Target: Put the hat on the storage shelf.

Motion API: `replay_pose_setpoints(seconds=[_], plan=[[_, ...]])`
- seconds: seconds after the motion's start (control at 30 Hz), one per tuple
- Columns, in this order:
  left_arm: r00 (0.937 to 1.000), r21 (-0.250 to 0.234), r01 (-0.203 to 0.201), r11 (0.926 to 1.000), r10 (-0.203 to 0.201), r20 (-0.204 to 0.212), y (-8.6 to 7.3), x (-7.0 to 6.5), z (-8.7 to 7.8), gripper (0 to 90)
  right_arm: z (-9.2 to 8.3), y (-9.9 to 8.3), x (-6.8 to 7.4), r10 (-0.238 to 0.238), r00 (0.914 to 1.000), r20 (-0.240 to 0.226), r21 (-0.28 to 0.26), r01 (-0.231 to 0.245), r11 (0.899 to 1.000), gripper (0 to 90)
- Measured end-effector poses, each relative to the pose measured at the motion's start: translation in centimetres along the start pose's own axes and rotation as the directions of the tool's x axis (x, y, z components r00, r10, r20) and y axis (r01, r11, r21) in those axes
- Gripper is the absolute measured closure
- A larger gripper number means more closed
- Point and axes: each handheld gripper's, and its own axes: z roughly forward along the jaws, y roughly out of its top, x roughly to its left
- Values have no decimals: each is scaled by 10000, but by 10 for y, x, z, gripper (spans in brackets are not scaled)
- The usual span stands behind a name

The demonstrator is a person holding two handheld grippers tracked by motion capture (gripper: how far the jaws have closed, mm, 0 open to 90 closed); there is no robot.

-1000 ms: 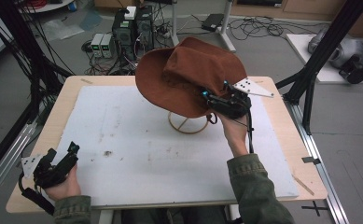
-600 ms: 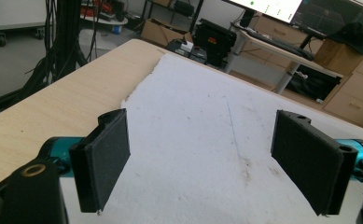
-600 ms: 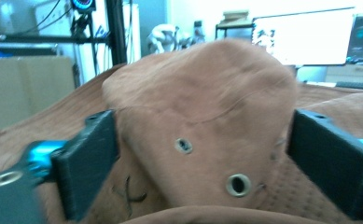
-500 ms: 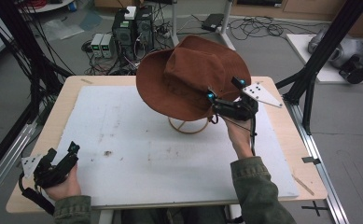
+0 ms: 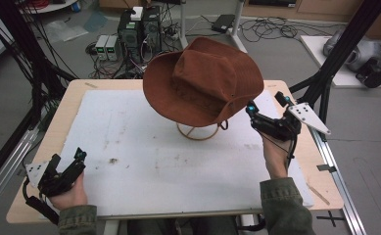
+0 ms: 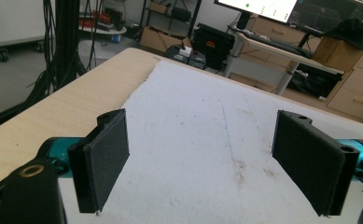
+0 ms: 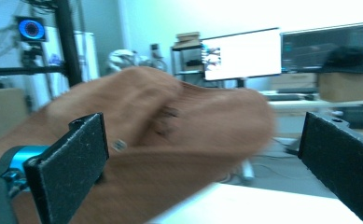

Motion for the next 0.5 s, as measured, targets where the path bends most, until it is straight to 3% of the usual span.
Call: replay_pose_setpoints(seconds=[0.23, 0.5], plan=[[9997, -139, -241, 9996, 241, -21, 0, -4, 0, 186, -33, -9, -14, -455, 9929, 1099, 310, 423, 9986, 9], [9987, -351, -504, 9981, 500, -116, 1, -5, -2, 185, -64, -42, -23, -553, 9794, 1941, 1020, 359, 9941, 10]])
